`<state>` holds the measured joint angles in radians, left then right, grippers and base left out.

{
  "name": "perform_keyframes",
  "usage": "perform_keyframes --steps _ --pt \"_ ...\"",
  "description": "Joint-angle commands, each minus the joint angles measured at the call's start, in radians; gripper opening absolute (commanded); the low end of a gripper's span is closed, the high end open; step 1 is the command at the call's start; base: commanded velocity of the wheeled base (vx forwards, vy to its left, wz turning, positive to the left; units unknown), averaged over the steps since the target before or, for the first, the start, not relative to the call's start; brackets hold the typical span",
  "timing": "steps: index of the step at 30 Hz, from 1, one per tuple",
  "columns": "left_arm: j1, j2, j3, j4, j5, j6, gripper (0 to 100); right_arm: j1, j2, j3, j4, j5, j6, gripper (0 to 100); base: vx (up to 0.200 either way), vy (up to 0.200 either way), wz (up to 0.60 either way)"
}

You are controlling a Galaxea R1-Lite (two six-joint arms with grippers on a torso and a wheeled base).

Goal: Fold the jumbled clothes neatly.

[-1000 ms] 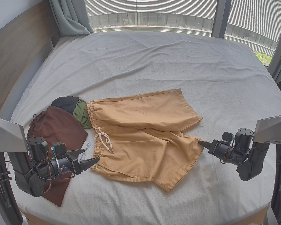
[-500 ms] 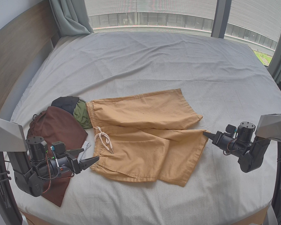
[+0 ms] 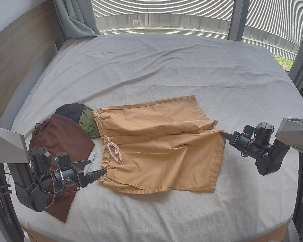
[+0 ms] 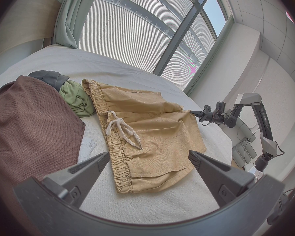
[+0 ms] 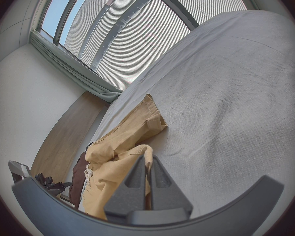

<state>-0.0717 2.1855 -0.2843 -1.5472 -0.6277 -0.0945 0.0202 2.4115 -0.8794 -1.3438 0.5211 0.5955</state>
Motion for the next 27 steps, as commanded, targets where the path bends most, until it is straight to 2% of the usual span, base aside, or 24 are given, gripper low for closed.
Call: perform_keyframes --steps 1,8,12,27 --pt "0.000 0.002 0.002 -0.001 -0.001 -0.001 100 0.014 0.035 -0.076 0.037 0.000 -0.002 0 0.000 0.000 0.00" --pt "0.001 0.002 0.002 -0.001 -0.001 -0.001 100 0.029 0.057 -0.130 0.064 -0.001 -0.011 0 0.000 0.000 0.00" --pt "0.001 0.003 0.002 -0.001 -0.001 -0.001 100 0.029 0.064 -0.130 0.064 -0.001 -0.037 0 0.000 0.000 0.00" --pt "0.000 0.007 0.004 -0.001 -0.001 -0.001 100 0.037 0.070 -0.122 0.052 -0.001 -0.046 0 0.000 0.000 0.00"
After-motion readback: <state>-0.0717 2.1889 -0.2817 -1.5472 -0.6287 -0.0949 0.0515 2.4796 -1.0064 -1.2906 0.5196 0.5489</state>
